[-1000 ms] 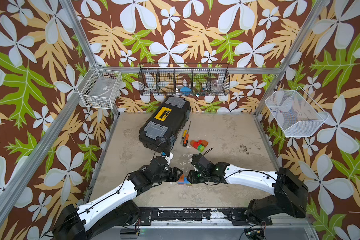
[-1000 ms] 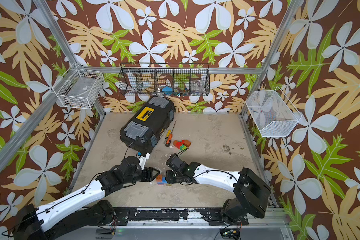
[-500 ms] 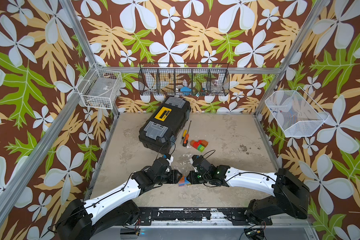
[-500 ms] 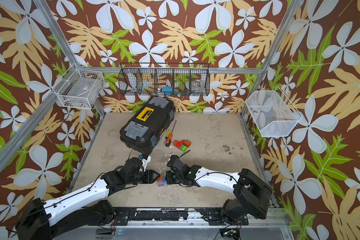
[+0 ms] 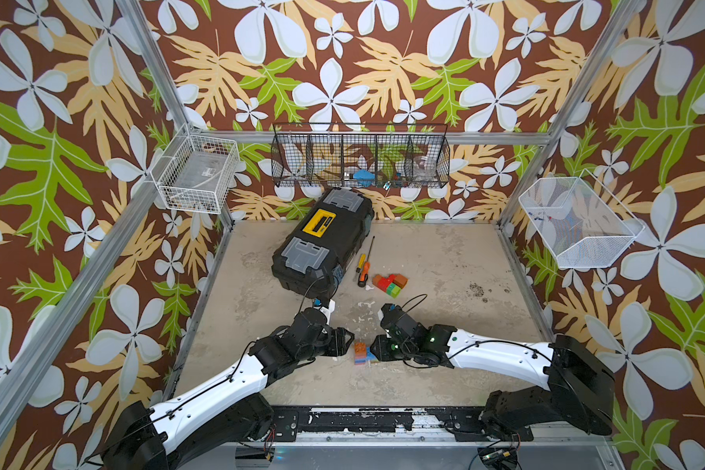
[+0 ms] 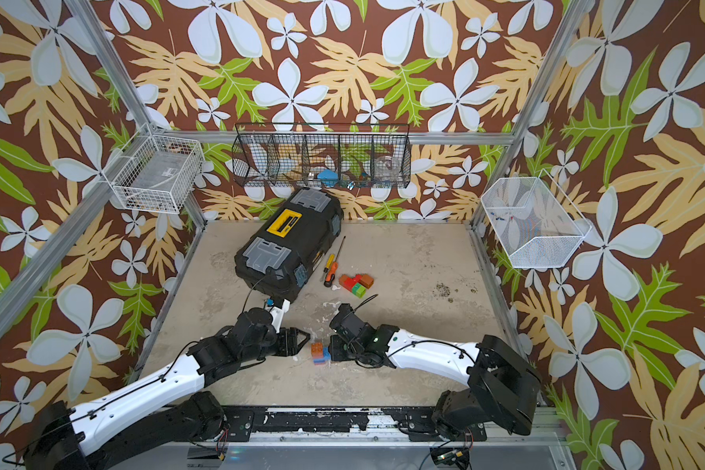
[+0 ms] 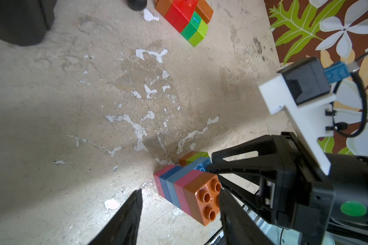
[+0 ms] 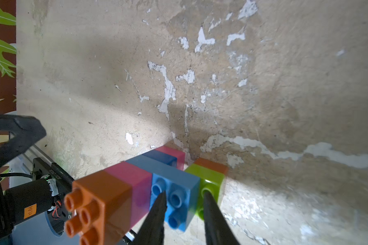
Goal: Assemble the letter h with lego
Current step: Assemble the lego brick with the lego brick, then adjust the lego brick at the center of the board.
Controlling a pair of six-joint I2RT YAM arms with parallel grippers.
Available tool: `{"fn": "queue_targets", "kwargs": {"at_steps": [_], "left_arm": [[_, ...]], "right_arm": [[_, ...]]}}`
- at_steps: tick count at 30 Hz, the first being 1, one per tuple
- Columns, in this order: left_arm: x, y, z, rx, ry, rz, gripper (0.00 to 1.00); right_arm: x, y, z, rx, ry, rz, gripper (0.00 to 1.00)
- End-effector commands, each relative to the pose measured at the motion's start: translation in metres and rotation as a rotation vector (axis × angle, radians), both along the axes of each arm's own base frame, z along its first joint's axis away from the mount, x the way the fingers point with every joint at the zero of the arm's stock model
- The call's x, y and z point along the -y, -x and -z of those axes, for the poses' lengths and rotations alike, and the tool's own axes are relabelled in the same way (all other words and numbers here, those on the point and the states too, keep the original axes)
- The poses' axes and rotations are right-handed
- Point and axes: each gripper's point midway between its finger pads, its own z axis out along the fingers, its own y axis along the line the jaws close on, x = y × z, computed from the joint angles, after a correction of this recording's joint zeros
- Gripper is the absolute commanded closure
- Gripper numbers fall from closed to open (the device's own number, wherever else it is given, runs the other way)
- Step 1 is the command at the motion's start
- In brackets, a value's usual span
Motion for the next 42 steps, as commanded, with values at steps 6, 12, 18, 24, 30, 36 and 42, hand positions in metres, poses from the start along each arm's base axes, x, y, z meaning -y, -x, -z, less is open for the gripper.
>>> {"fn": "queue_targets", "kwargs": {"at_steps": [6,12,18,24,30,36,42], "left_arm": [[-0.029,-0.022,-0.025,0.135,-0.1,-0.127,0.32],[-0.055,-0.039,-0.027,0.174,-0.213,-0.191,0.27],[-0.06,-0.051,-0.009,0.086,-0.149,-0.215,0.23],[-0.064,-0.054,-0.009,0.088,-0.107,-0.232,0.22],[-0.067,-0.053,-0.011,0.103,-0.103,-0.243,0.22],[-0.068,-0.054,-0.012,0.107,-0.105,-0.25,0.22],[-0.068,-0.054,-0.012,0.107,-0.099,-0.251,0.21]], "right_arm": [[0.012,-0.02,-0.056,0.324,0.084,-0.18,0.46],[-0.002,0.014,-0.065,0.811,0.127,-0.853,0.42],[0.001,0.027,-0.02,0.863,0.296,-1.258,0.3],[-0.013,0.022,0.008,0.775,0.28,-1.321,0.29],[-0.015,0.02,0.021,0.607,0.158,-1.295,0.44],[-0.009,0.036,0.026,0.449,-0.015,-1.288,0.7],[-0.007,0.044,0.018,0.347,-0.158,-1.241,0.69]]}}
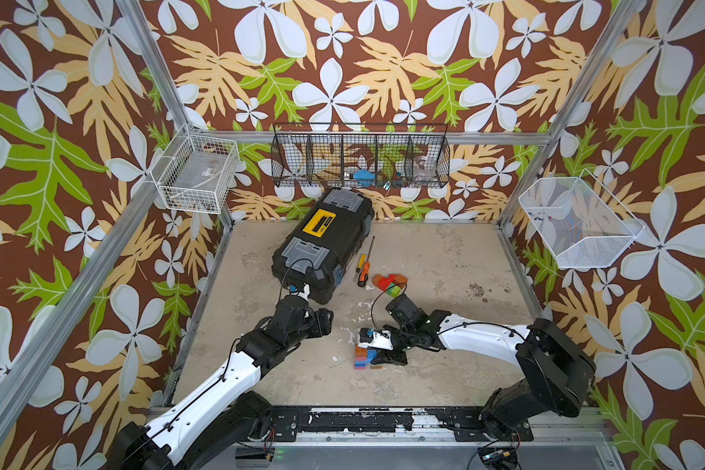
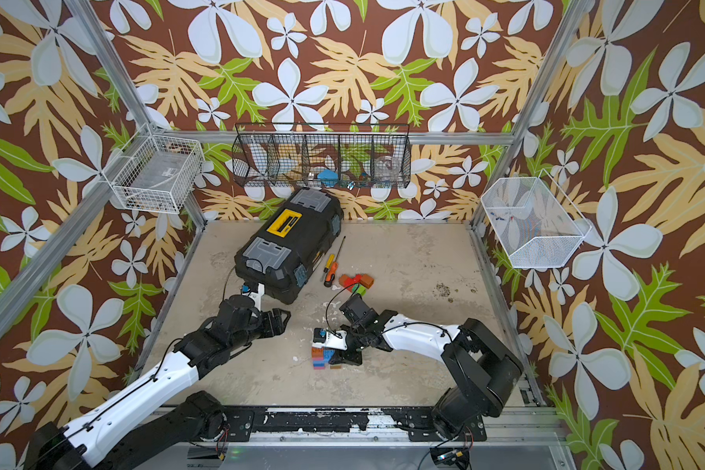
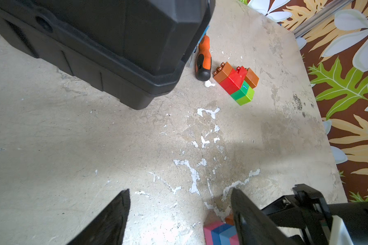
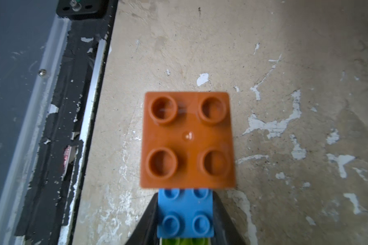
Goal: Assemble the letter h with lego
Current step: Adjust the lego brick at the center of the board, then reset both arms
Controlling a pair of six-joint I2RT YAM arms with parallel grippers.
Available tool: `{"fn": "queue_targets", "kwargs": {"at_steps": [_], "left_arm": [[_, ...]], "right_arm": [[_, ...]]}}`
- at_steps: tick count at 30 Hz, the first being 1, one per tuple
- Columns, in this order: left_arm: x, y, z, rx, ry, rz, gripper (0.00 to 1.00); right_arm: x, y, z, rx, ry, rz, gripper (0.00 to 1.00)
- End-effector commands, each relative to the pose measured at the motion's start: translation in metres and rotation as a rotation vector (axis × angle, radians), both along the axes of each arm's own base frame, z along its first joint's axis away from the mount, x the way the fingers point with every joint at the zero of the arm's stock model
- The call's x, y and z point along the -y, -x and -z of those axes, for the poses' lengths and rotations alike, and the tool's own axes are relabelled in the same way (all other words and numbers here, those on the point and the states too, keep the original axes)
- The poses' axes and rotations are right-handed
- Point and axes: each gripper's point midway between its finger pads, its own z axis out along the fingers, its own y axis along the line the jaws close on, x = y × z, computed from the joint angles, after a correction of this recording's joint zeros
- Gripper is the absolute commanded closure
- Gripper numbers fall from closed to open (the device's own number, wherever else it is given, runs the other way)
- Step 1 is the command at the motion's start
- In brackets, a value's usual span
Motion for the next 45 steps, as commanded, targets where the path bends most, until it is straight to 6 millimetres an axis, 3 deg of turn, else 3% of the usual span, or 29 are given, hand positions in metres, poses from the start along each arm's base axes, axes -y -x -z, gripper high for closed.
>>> {"fn": "queue_targets", "kwargs": {"at_steps": [1,8,13,17,24,27,28,29,31,34,36,39,42,45], "left_arm": [[0.001,-0.003,-0.005,0.021,0.011,-0.003,0.22],[0.005,-0.002,-0.001,0.004,0.036,0.006,0.21],[0.026,0.008,0.0,-0.074,0.185,0.049,0.19],[0.021,0.008,0.012,-0.096,0.223,-0.007,0.18],[0.01,-0.001,0.001,-0.064,0.22,-0.089,0.16],[0.016,0.0,-0.009,-0.058,0.262,-0.069,0.1],[0.019,0.0,-0.015,-0.046,0.274,-0.051,0.01],[0.022,0.0,-0.022,-0.01,0.279,-0.021,0.0],[0.019,-0.004,-0.036,0.088,0.245,0.014,0.0],[0.023,0.001,-0.069,0.207,0.227,0.097,0.0],[0.016,0.001,-0.095,0.322,0.159,0.126,0.0],[-0.013,-0.006,-0.123,0.492,0.019,0.036,0.0],[-0.036,-0.007,-0.132,0.702,-0.069,-0.042,0.0],[-0.079,-0.01,-0.109,0.794,-0.061,-0.306,0.0]], "right_arm": [[0.002,0.02,-0.009,-0.161,-0.05,-0.032,0.69],[0.006,0.01,-0.01,-0.271,-0.018,-0.032,0.62],[0.008,-0.011,0.007,-0.292,-0.005,0.022,0.59],[0.009,-0.028,0.004,-0.266,-0.014,0.061,0.57],[0.012,-0.05,-0.007,-0.196,-0.059,0.145,0.2],[0.014,-0.065,-0.016,-0.127,-0.076,0.213,0.17],[0.014,-0.071,-0.02,-0.093,-0.084,0.244,0.1],[0.016,-0.08,-0.027,-0.038,-0.1,0.294,0.0],[0.022,-0.101,-0.049,0.102,-0.16,0.413,0.0],[0.047,-0.132,-0.111,0.397,-0.339,0.644,0.0],[0.092,-0.151,-0.157,0.591,-0.441,0.923,0.0],[0.145,-0.143,-0.2,0.826,-0.561,1.117,0.0],[0.183,-0.137,-0.206,0.911,-0.605,1.241,0.0],[0.223,-0.143,-0.181,0.908,-0.542,1.414,0.0]]}}
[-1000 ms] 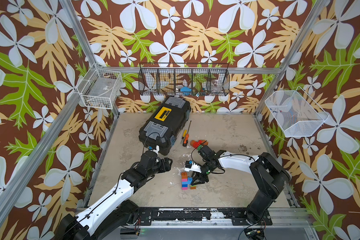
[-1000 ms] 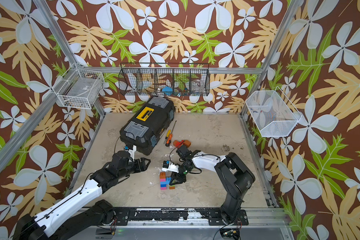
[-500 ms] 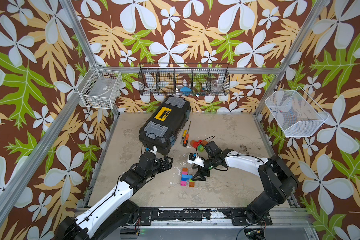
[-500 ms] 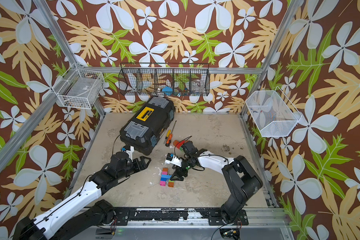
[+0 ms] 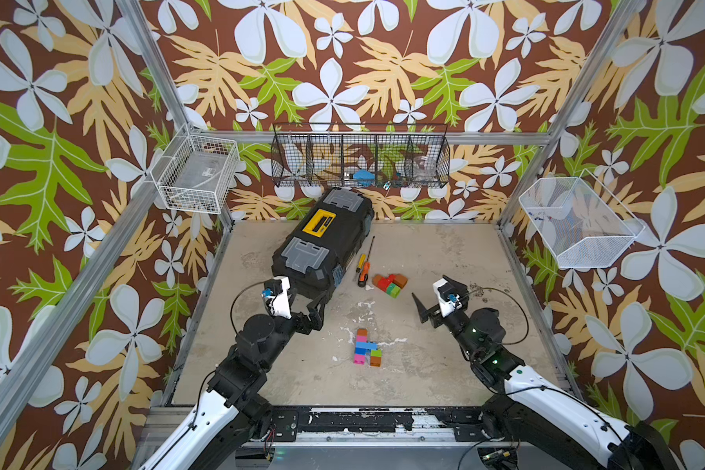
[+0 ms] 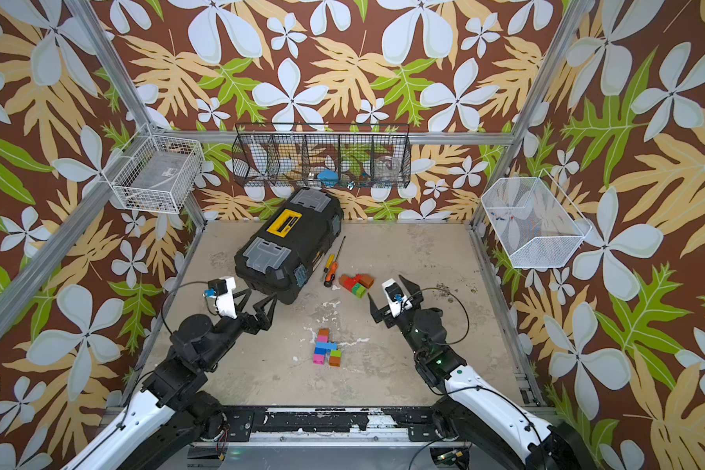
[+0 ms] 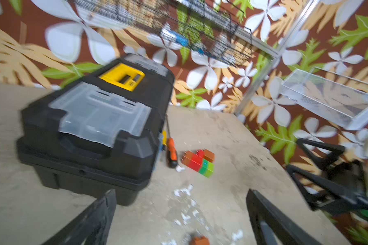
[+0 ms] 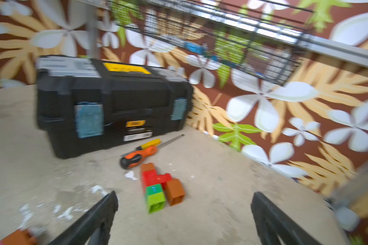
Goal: Assemble the letter h with lego
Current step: Reset both arms
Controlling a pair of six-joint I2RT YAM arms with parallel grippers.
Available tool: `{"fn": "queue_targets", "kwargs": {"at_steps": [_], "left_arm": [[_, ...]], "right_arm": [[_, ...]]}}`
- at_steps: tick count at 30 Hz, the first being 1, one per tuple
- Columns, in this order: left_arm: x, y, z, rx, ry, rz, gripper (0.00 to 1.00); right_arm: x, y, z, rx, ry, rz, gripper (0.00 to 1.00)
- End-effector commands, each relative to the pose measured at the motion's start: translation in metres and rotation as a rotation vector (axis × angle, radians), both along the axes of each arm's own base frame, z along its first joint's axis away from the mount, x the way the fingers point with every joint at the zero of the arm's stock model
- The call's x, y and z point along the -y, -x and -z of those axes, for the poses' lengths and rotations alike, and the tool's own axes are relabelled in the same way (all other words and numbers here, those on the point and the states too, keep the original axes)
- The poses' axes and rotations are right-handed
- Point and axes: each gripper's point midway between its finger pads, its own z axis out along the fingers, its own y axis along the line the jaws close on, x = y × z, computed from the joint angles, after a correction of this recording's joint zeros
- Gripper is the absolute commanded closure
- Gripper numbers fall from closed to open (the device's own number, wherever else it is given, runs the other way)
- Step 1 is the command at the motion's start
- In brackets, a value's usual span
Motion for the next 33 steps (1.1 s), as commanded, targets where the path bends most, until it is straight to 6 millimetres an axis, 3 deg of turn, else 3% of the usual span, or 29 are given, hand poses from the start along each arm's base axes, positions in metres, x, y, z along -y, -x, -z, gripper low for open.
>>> {"fn": "queue_targets", "kwargs": {"at_steps": [1,4,6,8,10,13,17,20,22,25,28,30,33], "left_arm": [[-0.053,-0.008,0.0,0.174,-0.015,-0.308,0.0],[-0.071,-0.011,0.039,0.152,-0.233,-0.406,0.0],[-0.086,-0.01,0.049,0.136,-0.298,-0.497,0.0],[-0.101,-0.004,0.046,0.208,-0.299,-0.573,0.0],[-0.107,-0.002,0.056,0.222,-0.285,-0.583,0.0],[-0.105,-0.012,0.075,0.173,-0.284,-0.538,0.0],[-0.097,-0.019,0.066,0.253,-0.279,-0.478,0.0],[-0.089,-0.04,0.069,0.229,-0.33,-0.425,0.0],[-0.093,-0.05,0.072,0.19,-0.346,-0.456,0.0],[-0.1,-0.053,0.073,0.219,-0.337,-0.436,0.0],[-0.107,-0.069,0.083,0.228,-0.338,-0.44,0.0],[-0.1,-0.081,0.099,0.114,-0.345,-0.38,0.0],[-0.11,-0.086,0.098,0.118,-0.32,-0.41,0.0]], "right_arm": [[0.063,-0.009,-0.001,0.042,-0.129,0.296,0.0],[0.1,-0.013,0.037,-0.031,-0.162,0.415,0.0],[0.117,-0.011,0.057,-0.049,-0.191,0.454,0.0],[0.12,-0.008,0.066,-0.021,-0.206,0.426,0.0],[0.124,-0.007,0.066,0.021,-0.203,0.432,0.0],[0.119,-0.029,0.071,-0.031,-0.122,0.427,0.0],[0.139,-0.032,0.087,-0.02,-0.172,0.482,0.0],[0.142,-0.032,0.083,0.018,-0.19,0.477,0.0],[0.146,-0.031,0.088,-0.019,-0.2,0.499,0.0],[0.154,-0.046,0.094,-0.068,-0.249,0.476,0.0],[0.147,-0.048,0.096,-0.091,-0.231,0.436,0.0],[0.145,-0.049,0.095,-0.085,-0.224,0.422,0.0],[0.149,-0.057,0.1,-0.127,-0.228,0.451,0.0]]}}
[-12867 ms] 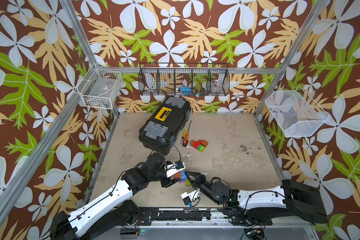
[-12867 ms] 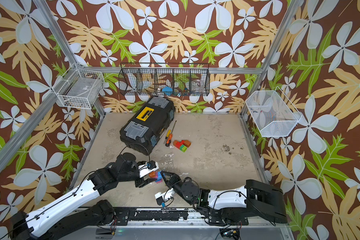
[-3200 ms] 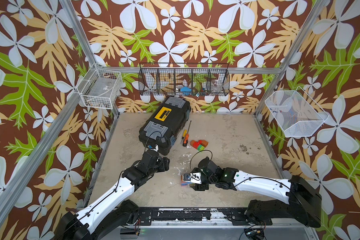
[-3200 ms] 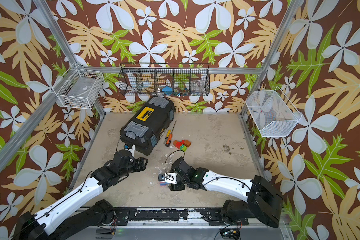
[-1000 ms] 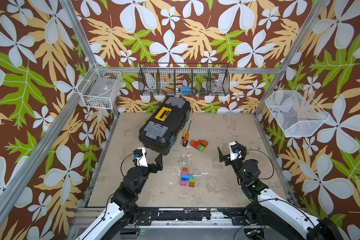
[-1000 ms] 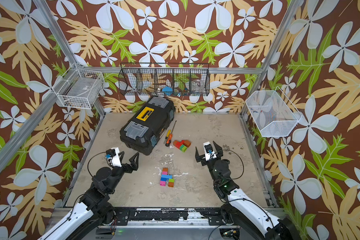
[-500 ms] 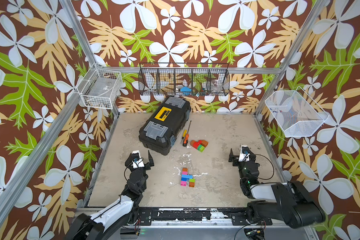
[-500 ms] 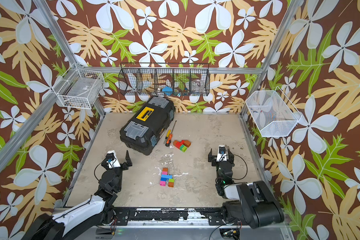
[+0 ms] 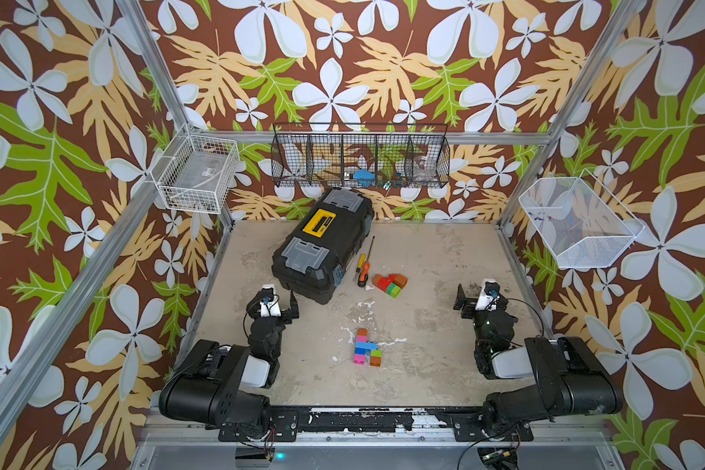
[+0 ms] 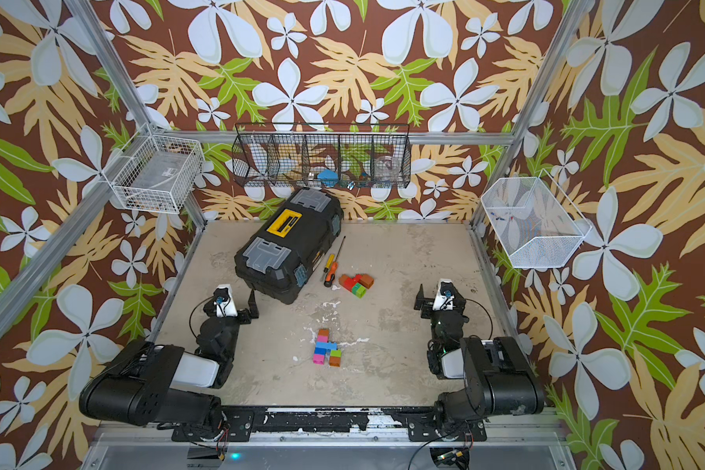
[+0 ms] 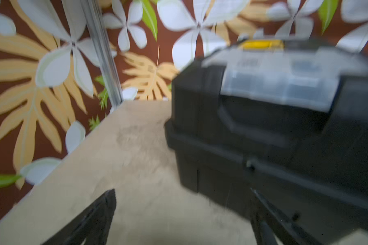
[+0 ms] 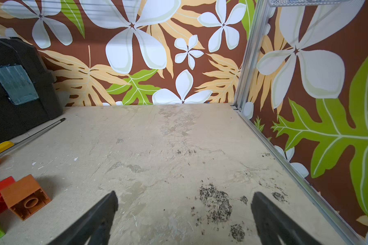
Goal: Assemble the letter h with lego
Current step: Reset both arms
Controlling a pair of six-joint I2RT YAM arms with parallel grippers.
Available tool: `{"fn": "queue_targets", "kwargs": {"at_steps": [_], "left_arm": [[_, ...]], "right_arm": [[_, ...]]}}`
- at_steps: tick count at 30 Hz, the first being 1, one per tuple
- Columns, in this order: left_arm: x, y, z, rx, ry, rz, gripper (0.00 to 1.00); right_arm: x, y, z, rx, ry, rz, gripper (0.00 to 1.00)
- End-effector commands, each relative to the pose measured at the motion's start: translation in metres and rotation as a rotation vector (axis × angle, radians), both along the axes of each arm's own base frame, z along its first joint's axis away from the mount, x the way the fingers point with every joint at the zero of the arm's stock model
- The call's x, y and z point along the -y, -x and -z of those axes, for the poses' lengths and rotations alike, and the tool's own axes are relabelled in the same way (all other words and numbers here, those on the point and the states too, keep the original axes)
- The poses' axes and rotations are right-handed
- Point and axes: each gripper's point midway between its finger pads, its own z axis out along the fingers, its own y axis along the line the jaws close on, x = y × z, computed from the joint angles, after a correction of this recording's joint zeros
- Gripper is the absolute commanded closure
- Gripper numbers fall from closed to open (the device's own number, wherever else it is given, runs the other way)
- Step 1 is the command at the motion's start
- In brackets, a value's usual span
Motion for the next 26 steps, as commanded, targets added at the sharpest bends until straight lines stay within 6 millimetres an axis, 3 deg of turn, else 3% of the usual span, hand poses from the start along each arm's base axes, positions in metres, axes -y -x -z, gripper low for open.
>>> {"fn": "queue_targets", "kwargs": {"at_steps": [1,26], "left_arm": [[0.005,-0.002,0.005,-0.03,0.036,0.043,0.0],[-0.008,-0.008,0.006,-0.036,0.064,-0.041,0.0]], "right_arm": [[-0.004,-0.009,0.006,-0.045,-0.016,-0.014,0.0],[-0.01,-0.012,0.007,-0.055,0.018,-0.02,0.0]]}}
